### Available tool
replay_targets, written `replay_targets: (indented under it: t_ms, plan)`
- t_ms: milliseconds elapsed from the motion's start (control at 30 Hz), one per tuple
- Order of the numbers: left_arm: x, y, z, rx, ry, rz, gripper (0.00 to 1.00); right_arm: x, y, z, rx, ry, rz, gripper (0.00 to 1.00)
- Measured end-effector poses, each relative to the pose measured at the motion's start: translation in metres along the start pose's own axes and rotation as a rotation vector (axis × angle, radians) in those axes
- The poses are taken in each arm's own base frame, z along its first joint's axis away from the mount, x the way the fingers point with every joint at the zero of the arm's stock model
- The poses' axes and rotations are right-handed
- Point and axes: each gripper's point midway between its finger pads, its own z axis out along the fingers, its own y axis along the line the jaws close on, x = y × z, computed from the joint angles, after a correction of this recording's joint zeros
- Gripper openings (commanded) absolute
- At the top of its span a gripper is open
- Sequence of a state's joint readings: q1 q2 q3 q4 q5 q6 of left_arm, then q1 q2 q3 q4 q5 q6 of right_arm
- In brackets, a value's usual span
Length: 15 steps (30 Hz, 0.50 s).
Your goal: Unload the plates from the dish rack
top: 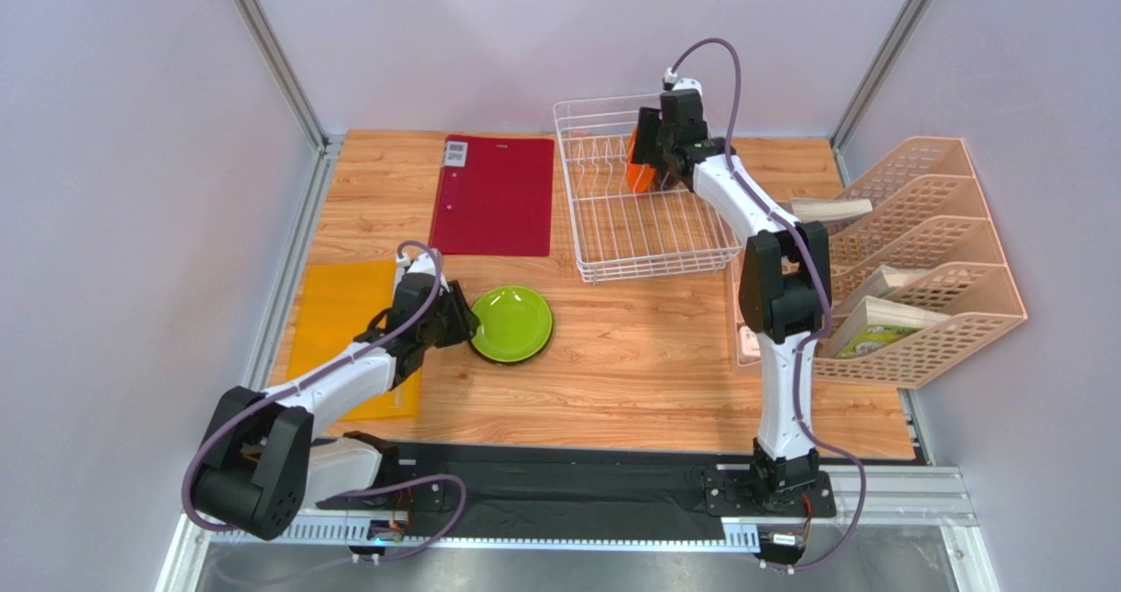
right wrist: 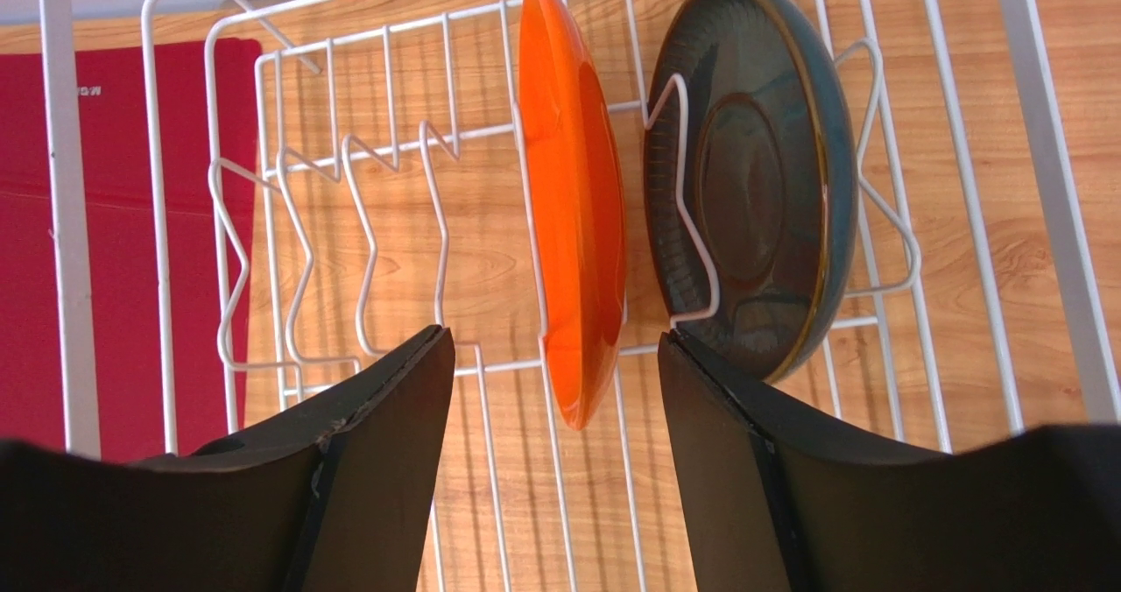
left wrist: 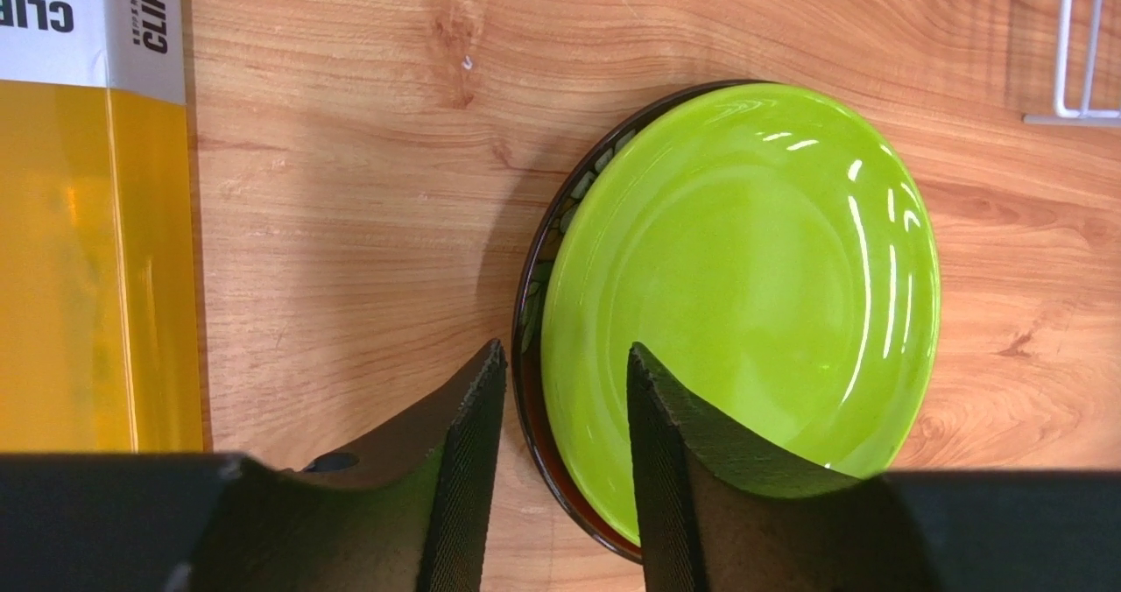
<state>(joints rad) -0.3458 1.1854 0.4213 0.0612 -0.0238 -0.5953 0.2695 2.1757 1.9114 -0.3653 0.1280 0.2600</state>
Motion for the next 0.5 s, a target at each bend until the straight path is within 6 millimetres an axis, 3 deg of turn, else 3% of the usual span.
replay_targets:
  t_ms: [133, 267, 400, 433, 500]
  plan:
    - [0.001, 0.001, 0.000, -0.004, 0.005, 0.003, 0.53, -0.008, 0.001, 0.013, 0.011, -0.022, -0.011, 0.58]
    - [-0.004, -0.001, -0.005, 0.007, -0.019, 0.020, 0.59, -0.012, 0.000, 0.028, 0.026, -0.035, -0.025, 0.38]
    - [-0.023, -0.011, -0.019, 0.055, -0.096, 0.056, 0.87, -0.004, -0.004, 0.038, 0.043, -0.019, -0.040, 0.18]
    - [-0.029, -0.014, -0.024, 0.072, -0.120, 0.067, 0.99, -0.002, -0.006, 0.040, 0.051, -0.014, -0.046, 0.13]
    - [-0.038, -0.020, -0.032, 0.096, -0.162, 0.088, 1.00, -0.001, -0.012, 0.040, 0.069, -0.010, -0.057, 0.08]
